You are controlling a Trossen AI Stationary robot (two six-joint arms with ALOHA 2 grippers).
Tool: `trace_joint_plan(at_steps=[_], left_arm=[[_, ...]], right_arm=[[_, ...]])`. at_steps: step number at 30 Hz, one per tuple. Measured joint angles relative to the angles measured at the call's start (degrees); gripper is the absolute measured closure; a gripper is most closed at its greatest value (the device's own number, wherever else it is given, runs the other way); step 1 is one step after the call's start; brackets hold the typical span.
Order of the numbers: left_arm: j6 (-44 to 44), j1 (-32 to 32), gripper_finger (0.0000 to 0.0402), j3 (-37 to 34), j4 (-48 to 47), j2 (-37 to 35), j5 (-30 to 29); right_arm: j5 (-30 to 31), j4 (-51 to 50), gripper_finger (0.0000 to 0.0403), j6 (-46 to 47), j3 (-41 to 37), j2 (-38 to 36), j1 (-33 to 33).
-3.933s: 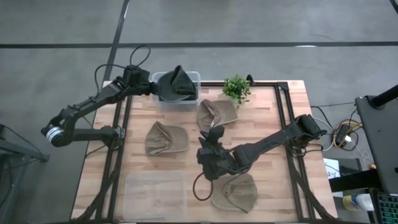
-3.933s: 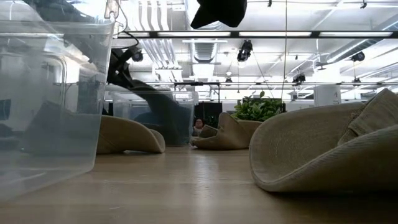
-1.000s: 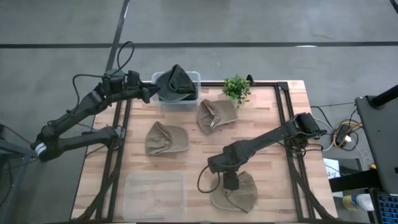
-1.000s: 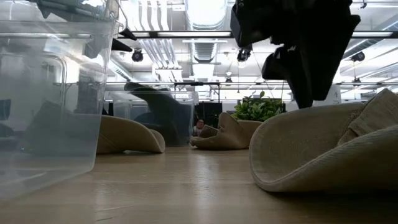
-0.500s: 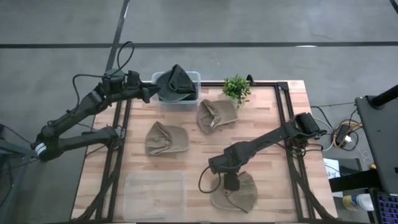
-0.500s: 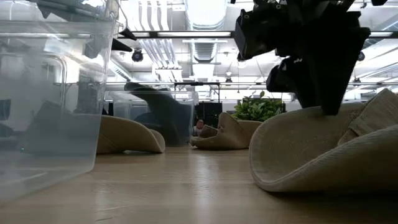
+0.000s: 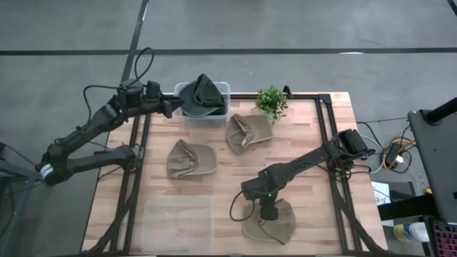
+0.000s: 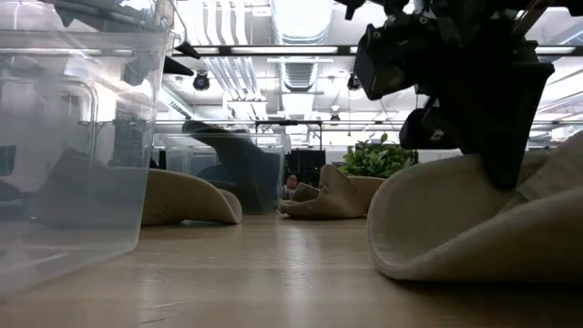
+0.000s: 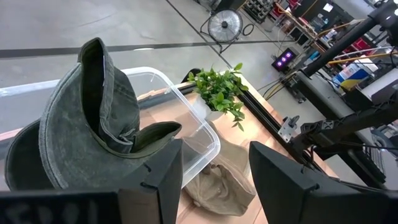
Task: Pick & Place hat
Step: Put the bottom brown cap in the bottom transparent bin
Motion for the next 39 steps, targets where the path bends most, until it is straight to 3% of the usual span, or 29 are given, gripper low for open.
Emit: trace_joint_plan(at_steps=[5, 15, 23, 28, 34, 39], left_arm=[[-0.8, 0.0, 0.0226, 0.0, 0.0, 0.0, 0.9], [0.4, -1.0, 0.0226, 0.0, 2.7, 0.0, 11.3], [9.0, -5.5, 0.0226, 0.0, 2.9, 0.0, 11.8], [13.0, -8.8, 0.0226, 0.0, 5.3, 0.0, 11.7], [13.8, -12.1, 0.0226, 0.0, 11.5, 0.4, 11.5], [12.1, -15.3, 0.0226, 0.0, 12.9, 2.4, 11.3]], right_arm=[[4.8, -6.9, 0.0389, -1.6, 4.4, -0.2, 0.0], [26.5, -23.4, 0.0390, -5.1, 20.7, -0.3, 0.0], [44.2, -34.0, 0.0390, -5.4, 34.1, -0.3, 0.0], [55.1, -34.5, 0.0390, -5.8, 40.0, -0.3, -0.3], [62.8, -34.6, 0.0390, -6.7, 45.0, -0.3, -1.5], [63.4, -34.1, 0.0390, -7.6, 47.5, -0.3, -4.2]])
